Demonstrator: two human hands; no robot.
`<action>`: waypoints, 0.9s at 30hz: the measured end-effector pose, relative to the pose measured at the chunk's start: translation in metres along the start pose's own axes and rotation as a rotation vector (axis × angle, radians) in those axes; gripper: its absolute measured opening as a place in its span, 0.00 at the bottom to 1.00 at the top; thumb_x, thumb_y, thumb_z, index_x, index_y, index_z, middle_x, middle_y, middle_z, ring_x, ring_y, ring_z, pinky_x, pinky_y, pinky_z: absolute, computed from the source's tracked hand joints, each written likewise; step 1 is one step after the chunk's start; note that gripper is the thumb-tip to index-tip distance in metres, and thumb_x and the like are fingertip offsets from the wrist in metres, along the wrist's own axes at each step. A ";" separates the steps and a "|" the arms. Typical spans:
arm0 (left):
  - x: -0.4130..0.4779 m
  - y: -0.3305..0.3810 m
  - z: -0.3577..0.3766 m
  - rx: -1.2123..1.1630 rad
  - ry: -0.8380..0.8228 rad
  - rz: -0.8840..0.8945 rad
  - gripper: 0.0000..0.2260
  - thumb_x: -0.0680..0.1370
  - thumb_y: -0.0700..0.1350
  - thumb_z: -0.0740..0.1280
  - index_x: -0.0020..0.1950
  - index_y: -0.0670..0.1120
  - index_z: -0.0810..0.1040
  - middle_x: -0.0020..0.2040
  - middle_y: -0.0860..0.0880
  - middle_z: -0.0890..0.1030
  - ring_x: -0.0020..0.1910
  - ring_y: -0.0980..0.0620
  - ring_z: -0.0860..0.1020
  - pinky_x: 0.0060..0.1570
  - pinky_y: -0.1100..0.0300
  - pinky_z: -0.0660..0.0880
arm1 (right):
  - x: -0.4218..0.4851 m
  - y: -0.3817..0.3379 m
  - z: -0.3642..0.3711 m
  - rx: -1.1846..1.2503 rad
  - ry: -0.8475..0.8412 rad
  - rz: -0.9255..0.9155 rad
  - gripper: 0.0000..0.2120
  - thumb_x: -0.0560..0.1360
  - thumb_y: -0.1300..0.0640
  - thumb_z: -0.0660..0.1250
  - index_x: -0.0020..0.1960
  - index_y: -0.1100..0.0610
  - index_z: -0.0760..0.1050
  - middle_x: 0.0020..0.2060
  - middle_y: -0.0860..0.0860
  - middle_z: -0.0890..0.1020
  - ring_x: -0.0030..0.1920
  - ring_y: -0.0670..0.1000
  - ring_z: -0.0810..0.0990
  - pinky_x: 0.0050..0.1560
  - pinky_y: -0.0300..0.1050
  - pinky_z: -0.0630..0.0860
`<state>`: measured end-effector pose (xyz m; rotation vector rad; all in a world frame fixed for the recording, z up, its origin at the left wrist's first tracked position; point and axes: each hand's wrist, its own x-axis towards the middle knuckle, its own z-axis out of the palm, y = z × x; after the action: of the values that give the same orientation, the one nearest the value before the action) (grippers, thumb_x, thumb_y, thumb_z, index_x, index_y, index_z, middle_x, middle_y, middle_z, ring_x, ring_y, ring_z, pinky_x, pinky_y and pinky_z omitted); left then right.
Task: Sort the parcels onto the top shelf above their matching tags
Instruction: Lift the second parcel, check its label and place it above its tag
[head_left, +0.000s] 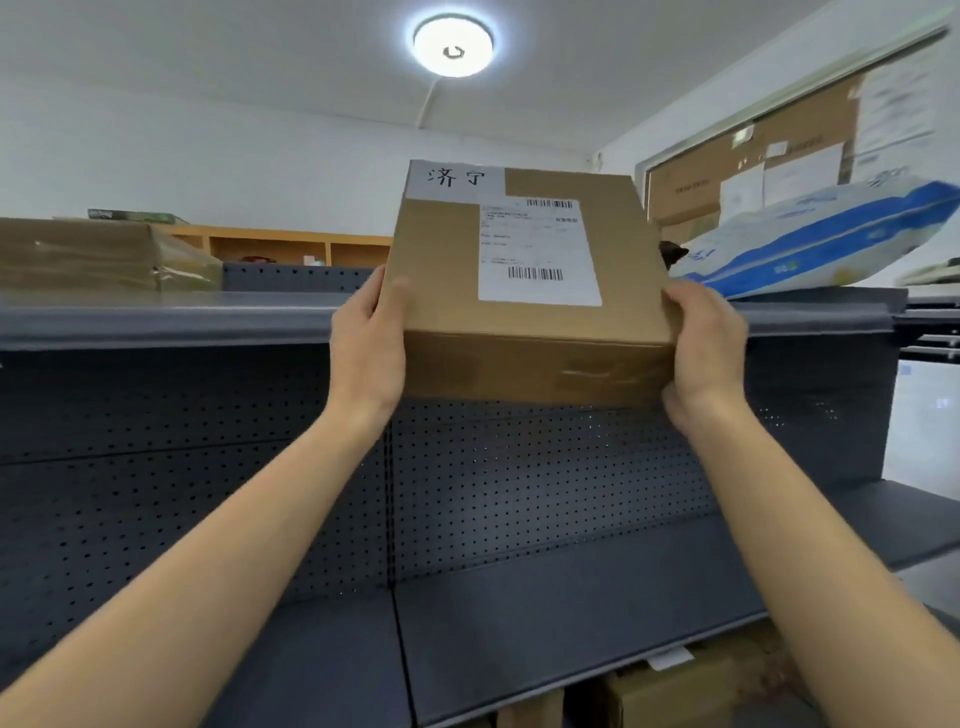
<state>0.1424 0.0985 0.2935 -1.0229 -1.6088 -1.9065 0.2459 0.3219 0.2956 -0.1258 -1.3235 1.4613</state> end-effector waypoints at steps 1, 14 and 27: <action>0.013 0.004 0.001 0.020 -0.001 -0.041 0.13 0.84 0.49 0.55 0.46 0.51 0.77 0.42 0.55 0.78 0.38 0.66 0.74 0.40 0.71 0.68 | 0.013 -0.006 0.008 0.001 -0.021 0.036 0.08 0.75 0.49 0.64 0.48 0.53 0.77 0.48 0.50 0.79 0.52 0.51 0.76 0.52 0.49 0.71; 0.138 0.005 0.016 0.002 -0.032 -0.379 0.10 0.76 0.53 0.67 0.49 0.46 0.76 0.42 0.47 0.78 0.40 0.48 0.80 0.50 0.48 0.81 | 0.129 -0.010 0.084 -0.320 -0.221 0.139 0.22 0.75 0.39 0.61 0.57 0.56 0.71 0.45 0.50 0.75 0.49 0.51 0.75 0.55 0.48 0.71; 0.176 -0.033 0.019 0.181 -0.364 -0.517 0.26 0.63 0.47 0.81 0.55 0.38 0.78 0.41 0.44 0.87 0.43 0.47 0.86 0.50 0.53 0.83 | 0.180 0.039 0.099 -0.438 -0.279 0.147 0.44 0.72 0.30 0.60 0.75 0.61 0.63 0.66 0.56 0.76 0.63 0.58 0.75 0.68 0.56 0.71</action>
<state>0.0121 0.1465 0.4084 -0.9847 -2.3992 -1.9017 0.0843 0.4012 0.4020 -0.3184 -1.8856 1.3209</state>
